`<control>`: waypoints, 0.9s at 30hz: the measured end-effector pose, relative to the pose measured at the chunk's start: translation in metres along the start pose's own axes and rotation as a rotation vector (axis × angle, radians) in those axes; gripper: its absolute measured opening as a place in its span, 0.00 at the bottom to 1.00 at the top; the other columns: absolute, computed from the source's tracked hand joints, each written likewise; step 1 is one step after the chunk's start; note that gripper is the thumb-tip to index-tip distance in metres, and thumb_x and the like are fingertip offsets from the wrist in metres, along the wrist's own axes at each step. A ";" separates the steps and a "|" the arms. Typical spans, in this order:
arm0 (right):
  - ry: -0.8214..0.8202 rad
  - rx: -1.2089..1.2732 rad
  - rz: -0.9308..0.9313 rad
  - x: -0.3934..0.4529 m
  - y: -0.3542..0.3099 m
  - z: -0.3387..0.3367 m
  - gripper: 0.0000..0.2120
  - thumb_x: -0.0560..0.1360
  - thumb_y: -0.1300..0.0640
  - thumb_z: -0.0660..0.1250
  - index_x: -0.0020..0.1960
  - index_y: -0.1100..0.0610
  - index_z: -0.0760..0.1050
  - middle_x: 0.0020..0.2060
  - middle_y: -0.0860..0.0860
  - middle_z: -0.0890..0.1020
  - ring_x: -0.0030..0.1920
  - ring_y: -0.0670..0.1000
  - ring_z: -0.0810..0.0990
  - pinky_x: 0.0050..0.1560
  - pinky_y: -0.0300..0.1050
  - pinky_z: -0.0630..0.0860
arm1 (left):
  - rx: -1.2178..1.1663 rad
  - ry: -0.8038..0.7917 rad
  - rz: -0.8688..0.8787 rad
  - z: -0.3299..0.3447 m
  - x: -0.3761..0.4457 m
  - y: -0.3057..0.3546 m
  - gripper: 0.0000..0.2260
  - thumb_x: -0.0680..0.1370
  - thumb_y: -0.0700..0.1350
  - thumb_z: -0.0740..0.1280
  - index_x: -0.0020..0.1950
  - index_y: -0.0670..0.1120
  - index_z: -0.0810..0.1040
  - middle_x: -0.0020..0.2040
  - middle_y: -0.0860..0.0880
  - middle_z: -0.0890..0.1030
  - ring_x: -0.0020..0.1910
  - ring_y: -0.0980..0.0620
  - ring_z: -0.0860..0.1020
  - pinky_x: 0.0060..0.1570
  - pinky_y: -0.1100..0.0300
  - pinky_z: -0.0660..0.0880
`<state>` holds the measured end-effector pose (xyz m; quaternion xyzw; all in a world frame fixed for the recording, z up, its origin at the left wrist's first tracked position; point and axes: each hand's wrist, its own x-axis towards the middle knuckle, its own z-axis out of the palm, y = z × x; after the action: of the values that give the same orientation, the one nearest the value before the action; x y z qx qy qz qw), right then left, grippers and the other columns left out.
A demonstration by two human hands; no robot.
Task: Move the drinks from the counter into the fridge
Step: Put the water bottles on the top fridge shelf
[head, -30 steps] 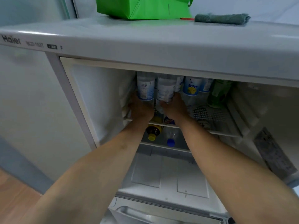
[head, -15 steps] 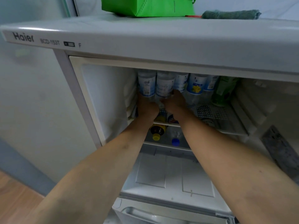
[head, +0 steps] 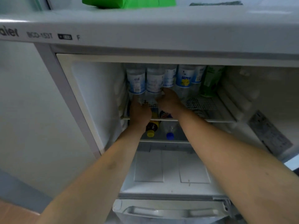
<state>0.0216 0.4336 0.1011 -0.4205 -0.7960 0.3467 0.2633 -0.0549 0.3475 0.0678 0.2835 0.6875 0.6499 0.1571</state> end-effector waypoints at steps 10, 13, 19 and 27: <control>0.219 0.121 -0.017 -0.104 0.027 -0.017 0.10 0.79 0.58 0.62 0.57 0.54 0.79 0.52 0.51 0.81 0.52 0.51 0.78 0.50 0.41 0.72 | -0.167 0.083 0.033 -0.003 -0.084 -0.013 0.10 0.81 0.42 0.62 0.61 0.48 0.76 0.57 0.47 0.79 0.57 0.43 0.78 0.58 0.47 0.77; 0.297 0.226 0.055 -0.167 0.056 -0.034 0.10 0.77 0.55 0.68 0.58 0.53 0.79 0.45 0.45 0.80 0.45 0.43 0.78 0.48 0.36 0.73 | -0.178 0.031 0.065 0.007 -0.139 -0.019 0.07 0.81 0.45 0.62 0.56 0.54 0.76 0.53 0.51 0.81 0.53 0.50 0.80 0.58 0.44 0.77; 0.461 0.382 0.315 -0.325 0.141 -0.070 0.09 0.77 0.58 0.70 0.57 0.55 0.79 0.42 0.45 0.81 0.40 0.40 0.79 0.48 0.43 0.80 | -0.116 -0.205 0.036 0.036 -0.273 -0.050 0.05 0.81 0.46 0.62 0.53 0.55 0.74 0.46 0.50 0.79 0.41 0.52 0.79 0.41 0.40 0.80; 0.815 0.459 0.786 -0.570 0.243 -0.111 0.12 0.75 0.52 0.70 0.57 0.53 0.79 0.46 0.49 0.83 0.48 0.52 0.83 0.54 0.58 0.81 | 0.152 -0.778 -0.018 0.049 -0.454 -0.102 0.08 0.80 0.46 0.64 0.58 0.49 0.74 0.49 0.53 0.78 0.44 0.47 0.79 0.50 0.39 0.79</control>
<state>0.5082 0.0832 -0.0908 -0.7142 -0.3215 0.3916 0.4830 0.3127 0.1178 -0.1071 0.5133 0.6252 0.4400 0.3899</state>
